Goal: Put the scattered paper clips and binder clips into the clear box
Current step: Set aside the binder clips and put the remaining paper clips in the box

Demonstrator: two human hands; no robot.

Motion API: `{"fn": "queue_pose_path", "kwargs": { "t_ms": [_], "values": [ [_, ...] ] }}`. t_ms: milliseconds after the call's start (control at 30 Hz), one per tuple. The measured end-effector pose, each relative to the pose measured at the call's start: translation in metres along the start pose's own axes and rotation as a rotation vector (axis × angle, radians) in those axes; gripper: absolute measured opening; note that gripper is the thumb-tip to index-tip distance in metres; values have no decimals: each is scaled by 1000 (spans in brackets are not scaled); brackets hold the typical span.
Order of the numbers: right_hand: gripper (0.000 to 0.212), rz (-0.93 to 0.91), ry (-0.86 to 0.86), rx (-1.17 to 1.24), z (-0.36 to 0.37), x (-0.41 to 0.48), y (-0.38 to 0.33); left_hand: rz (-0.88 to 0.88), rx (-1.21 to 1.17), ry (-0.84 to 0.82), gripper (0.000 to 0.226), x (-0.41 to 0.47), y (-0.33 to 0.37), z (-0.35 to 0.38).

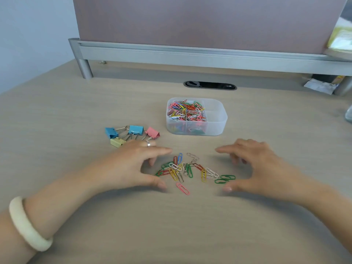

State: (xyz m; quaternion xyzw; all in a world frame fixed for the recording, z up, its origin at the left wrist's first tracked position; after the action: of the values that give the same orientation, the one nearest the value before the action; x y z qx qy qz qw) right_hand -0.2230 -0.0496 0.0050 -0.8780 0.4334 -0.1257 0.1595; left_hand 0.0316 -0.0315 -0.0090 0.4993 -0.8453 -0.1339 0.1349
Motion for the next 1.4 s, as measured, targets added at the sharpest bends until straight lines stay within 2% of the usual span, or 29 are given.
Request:
{"fn": "queue_pose_path", "kwargs": {
  "t_ms": [100,200,300,367,433,500,567,600,667,733,867,1000,1200,1400],
  "values": [
    [45,87,-117,210,-2,-9,14,11,-42,-8,75,-2,-8,-3],
    [23,74,-48,333,4,-1,10,-8,-91,26,56,6,-6,2],
    [12,-17,0,317,14,14,-5,11,-123,46,36,17,1,9],
    [11,-47,8,325,19,21,-11,30,-133,33,41,21,6,11],
    [20,-38,18,371,18,24,-14,32,-157,32,47,21,6,10],
    [53,-4,16,321,16,22,-12,5,-151,24,67,16,3,8],
    [90,12,-31,57,22,16,-14,-35,-30,-36,90,10,2,8],
    [102,12,-43,-75,26,15,-16,-42,45,-63,98,9,4,10],
    [106,-1,-10,-161,33,16,-22,-38,144,-66,101,12,11,12],
    [92,-33,21,-99,36,24,-25,-30,159,-37,91,19,16,12],
    [61,-113,58,127,33,39,-23,2,44,-31,63,28,14,12],
    [45,-145,83,217,31,44,-22,53,-4,4,36,32,13,12],
    [25,-87,-6,266,26,55,-26,67,17,18,23,40,14,12],
    [15,-15,-72,272,24,59,-24,55,-9,4,15,42,14,13]
  ]
}}
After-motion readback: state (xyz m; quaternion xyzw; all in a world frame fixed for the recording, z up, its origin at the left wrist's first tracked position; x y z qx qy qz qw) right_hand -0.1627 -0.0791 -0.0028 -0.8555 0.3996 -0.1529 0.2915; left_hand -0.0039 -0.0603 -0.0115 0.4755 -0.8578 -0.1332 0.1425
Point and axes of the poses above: each hand's wrist, its own x-axis towards the middle knuckle, its own z-axis out of the palm, y = z × x, the point moved 4 cm from there along x, towards the middle knuckle, and after that the axes turned 3 degrees about x, right-handed, at the moved point
